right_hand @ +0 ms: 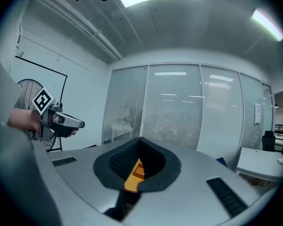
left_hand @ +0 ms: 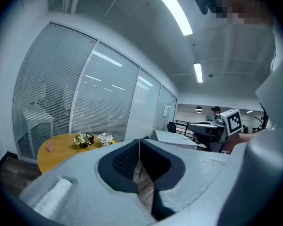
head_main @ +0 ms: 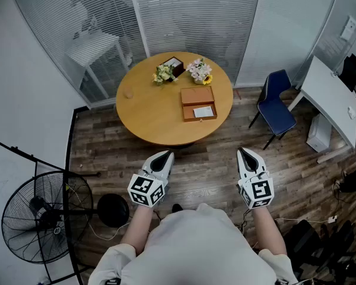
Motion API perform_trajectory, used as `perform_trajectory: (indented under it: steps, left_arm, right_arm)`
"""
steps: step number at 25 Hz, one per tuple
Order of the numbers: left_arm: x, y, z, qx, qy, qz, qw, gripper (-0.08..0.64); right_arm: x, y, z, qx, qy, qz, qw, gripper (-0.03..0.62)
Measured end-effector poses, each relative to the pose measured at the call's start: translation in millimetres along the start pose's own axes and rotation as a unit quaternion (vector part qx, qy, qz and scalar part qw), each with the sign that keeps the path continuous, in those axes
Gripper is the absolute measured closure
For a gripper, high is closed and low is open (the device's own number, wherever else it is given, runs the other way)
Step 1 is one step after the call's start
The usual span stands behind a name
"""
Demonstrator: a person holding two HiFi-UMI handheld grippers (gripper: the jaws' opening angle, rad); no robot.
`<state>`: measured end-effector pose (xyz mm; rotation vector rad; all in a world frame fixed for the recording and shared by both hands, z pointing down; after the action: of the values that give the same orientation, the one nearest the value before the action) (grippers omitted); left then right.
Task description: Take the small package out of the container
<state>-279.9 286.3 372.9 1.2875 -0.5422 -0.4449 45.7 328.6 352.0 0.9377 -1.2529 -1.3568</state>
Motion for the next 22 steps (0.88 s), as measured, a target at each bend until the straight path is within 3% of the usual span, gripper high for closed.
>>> perform_trajectory:
  steps: [22]
  left_arm:
    - [8, 8, -16, -0.001, -0.004, 0.012, 0.9999, 0.540]
  right_arm:
    - [-8, 13, -17, 0.032, 0.001, 0.009, 0.999, 0.589]
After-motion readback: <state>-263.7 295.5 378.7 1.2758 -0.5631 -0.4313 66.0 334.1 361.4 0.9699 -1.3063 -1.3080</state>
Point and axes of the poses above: the fingertips, and each gripper's own axes: x forward along the fingers, z to its left, y out of its underside, the point moved 10 cm from there along -x, backward along the fingers, and after that the axes turned 11 degrees about y, right-handed, at the moved point
